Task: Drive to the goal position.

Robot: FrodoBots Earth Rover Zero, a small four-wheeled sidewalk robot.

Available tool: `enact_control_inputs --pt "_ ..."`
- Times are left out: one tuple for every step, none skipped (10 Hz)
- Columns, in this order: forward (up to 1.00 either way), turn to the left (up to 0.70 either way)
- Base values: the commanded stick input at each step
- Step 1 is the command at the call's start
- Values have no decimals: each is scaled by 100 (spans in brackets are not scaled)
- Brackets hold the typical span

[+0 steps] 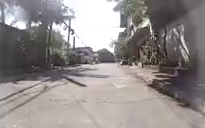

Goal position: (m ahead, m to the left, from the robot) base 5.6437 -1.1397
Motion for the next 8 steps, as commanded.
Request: enact_control_inputs --pt "100 -40" --pt "100 0" --pt "100 0" --pt "100 0" --pt "100 0" --pt "100 0" --pt "100 0" --pt "100 0"
